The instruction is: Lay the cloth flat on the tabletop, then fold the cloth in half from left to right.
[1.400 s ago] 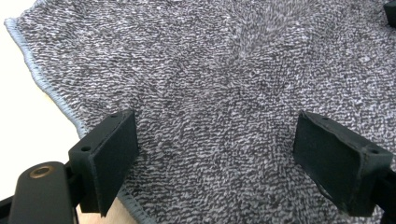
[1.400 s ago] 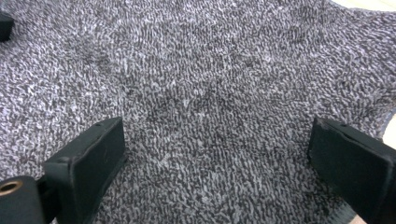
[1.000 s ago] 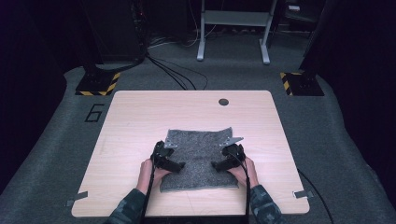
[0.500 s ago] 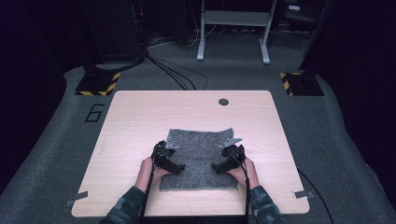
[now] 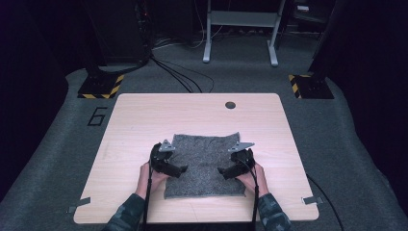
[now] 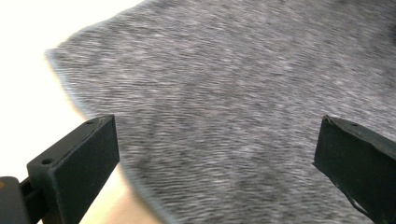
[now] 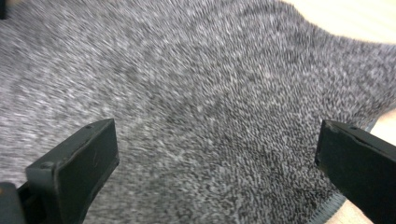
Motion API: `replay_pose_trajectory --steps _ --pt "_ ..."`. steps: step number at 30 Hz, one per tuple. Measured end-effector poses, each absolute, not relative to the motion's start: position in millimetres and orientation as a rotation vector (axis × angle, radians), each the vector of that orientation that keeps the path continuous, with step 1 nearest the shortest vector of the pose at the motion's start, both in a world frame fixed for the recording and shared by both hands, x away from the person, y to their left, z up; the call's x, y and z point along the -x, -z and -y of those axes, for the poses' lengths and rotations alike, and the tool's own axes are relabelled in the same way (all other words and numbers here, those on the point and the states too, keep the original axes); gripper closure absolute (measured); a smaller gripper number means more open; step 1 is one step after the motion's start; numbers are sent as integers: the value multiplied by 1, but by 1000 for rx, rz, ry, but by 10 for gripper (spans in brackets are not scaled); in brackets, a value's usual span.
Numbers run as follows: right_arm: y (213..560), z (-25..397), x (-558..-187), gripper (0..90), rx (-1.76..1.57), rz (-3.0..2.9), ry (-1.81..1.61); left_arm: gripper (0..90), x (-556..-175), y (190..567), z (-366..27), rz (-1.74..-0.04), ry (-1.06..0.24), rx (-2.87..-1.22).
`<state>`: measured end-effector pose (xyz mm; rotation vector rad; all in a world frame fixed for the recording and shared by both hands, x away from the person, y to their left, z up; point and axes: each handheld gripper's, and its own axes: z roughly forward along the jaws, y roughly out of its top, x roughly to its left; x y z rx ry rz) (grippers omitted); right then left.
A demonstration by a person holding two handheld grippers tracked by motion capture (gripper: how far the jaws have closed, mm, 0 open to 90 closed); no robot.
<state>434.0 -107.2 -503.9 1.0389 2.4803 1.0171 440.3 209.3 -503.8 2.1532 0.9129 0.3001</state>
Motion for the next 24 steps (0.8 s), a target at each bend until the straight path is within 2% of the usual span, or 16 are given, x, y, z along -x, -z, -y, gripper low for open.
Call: replay_pose_trajectory --steps 11,24 --pt "494 81 -412 0 -953 -2505 -1071 1 -467 494 -229 -982 -327 -2117" --pt "493 14 -385 0 -796 -2622 -1131 1 -509 494 -235 -1062 -282 -2102"
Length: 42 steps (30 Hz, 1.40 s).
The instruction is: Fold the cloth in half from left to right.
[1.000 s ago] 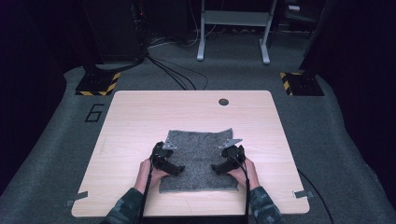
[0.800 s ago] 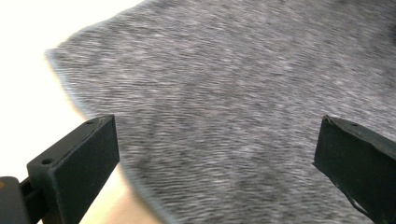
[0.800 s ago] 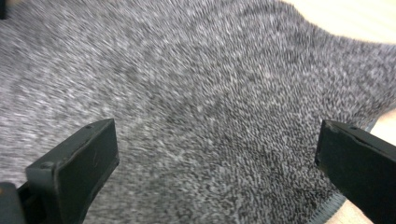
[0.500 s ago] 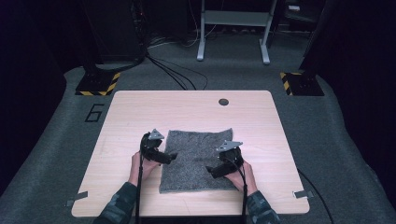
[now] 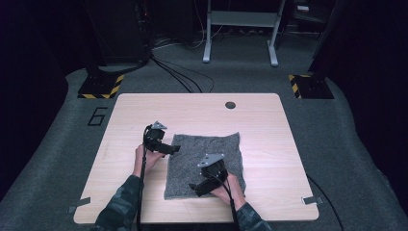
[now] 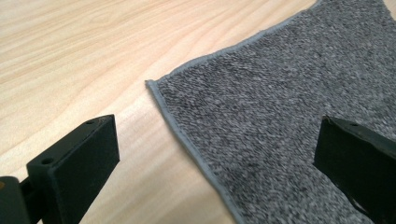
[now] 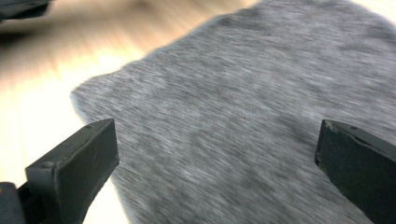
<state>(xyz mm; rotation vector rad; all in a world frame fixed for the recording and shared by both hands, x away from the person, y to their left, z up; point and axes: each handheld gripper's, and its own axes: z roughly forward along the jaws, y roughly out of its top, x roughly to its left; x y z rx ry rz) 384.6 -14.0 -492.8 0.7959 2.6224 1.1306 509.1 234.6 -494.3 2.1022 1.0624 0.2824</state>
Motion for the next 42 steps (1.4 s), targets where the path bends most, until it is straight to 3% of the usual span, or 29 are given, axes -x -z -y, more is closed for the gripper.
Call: replay_pose_trajectory --steps 10,27,34,42 --pt "498 -32 -371 21 -681 -2680 -1137 3 -529 500 -228 -1086 -279 -2124" --pt "507 -86 -352 561 -514 -2774 -1066 207 -545 507 -220 -1095 -298 -2129" --pt "513 -85 -350 663 -493 -2766 -1043 362 -546 512 -218 -1103 -303 -2144" --pt "514 -83 -350 712 -514 -2801 -1058 458 -544 512 -214 -1082 -361 -2175"
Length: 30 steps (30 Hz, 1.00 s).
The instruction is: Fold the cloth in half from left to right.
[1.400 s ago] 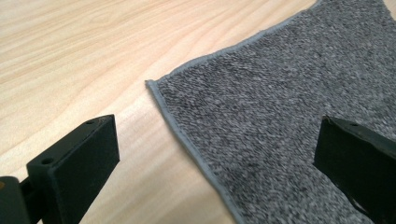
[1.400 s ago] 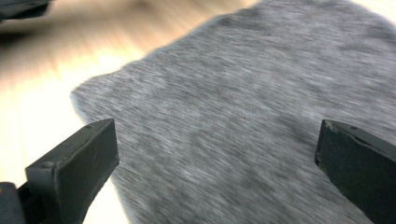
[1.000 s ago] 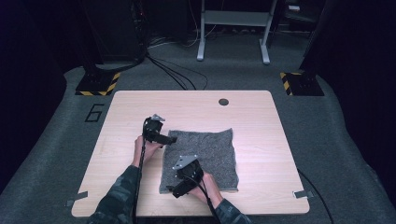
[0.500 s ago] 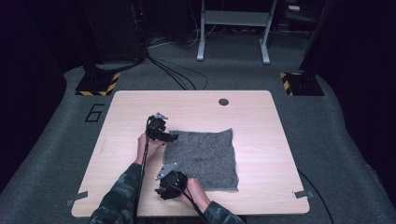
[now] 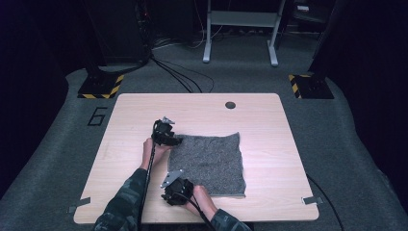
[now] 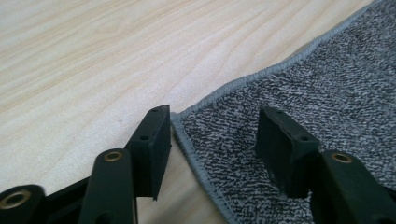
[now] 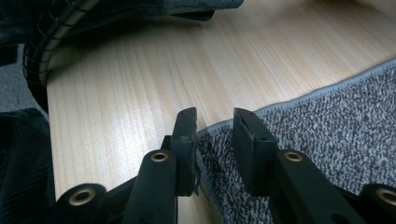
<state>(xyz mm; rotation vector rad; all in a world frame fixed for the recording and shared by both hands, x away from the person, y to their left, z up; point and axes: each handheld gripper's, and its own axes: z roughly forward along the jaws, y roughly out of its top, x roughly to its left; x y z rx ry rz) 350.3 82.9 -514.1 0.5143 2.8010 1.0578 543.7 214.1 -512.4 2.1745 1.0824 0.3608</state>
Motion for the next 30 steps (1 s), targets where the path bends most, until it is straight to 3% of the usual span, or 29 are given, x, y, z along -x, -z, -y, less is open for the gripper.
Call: replay_pose_trajectory --steps 8,20,30 --pt "518 -81 -347 825 -498 -2783 -1122 602 -538 514 -212 -1078 -429 -2168" --pt "521 -77 -344 875 -522 -2745 -1164 831 -537 515 -213 -1096 -416 -2132" --pt "517 -66 -338 879 -570 -2710 -1224 849 -536 511 -211 -1104 -420 -2150"
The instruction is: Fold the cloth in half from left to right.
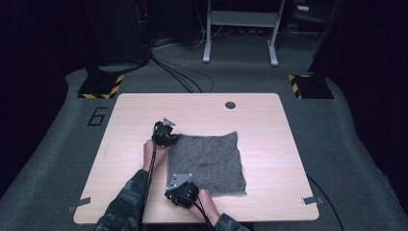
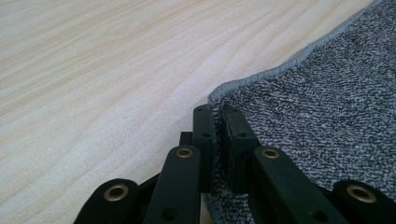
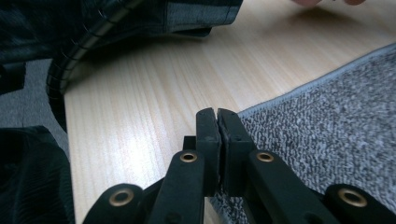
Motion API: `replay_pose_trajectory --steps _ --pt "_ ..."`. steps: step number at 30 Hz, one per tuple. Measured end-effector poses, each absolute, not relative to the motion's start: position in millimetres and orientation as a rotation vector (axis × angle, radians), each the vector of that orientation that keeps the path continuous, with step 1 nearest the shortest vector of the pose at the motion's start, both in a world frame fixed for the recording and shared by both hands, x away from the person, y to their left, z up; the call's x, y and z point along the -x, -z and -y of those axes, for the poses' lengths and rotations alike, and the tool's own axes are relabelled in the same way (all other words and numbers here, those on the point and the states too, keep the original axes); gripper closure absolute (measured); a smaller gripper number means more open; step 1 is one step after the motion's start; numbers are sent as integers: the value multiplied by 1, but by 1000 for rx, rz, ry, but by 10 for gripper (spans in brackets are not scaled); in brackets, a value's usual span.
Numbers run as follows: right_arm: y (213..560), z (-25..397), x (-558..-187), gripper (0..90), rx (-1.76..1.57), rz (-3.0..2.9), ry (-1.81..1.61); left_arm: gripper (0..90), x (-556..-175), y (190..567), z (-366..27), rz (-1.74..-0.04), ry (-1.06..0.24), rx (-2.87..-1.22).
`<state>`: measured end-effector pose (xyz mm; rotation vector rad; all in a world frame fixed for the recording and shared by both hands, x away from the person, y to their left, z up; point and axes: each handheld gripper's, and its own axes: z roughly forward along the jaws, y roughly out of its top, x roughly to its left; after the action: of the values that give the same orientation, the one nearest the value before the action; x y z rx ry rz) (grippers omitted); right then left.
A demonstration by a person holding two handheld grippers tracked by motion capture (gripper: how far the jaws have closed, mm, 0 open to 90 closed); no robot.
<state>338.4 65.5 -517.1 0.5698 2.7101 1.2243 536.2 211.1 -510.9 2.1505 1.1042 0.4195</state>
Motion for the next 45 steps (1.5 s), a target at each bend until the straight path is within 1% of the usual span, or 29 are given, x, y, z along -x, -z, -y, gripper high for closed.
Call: replay_pose_trajectory --steps 16,26,28,35,40,43,45 --pt "490 -52 -330 881 -553 -2603 -1342 852 -534 476 -201 -1062 -474 -2181" --pt "470 -55 -329 882 -509 -2553 -1389 854 -536 457 -200 -1042 -510 -2207" --pt "465 -57 -330 883 -516 -2522 -1414 855 -537 448 -205 -1052 -515 -2203" --pt "438 -67 -331 884 -468 -2433 -1507 854 -538 411 -214 -1068 -610 -2210" --pt "436 -57 -328 884 -511 -2400 -1534 853 -544 404 -199 -1052 -617 -2271" --pt "437 -45 -327 884 -540 -2391 -1529 853 -547 409 -184 -1025 -625 -2299" --pt "438 -38 -327 884 -547 -2385 -1518 853 -549 414 -176 -1015 -605 -2310"
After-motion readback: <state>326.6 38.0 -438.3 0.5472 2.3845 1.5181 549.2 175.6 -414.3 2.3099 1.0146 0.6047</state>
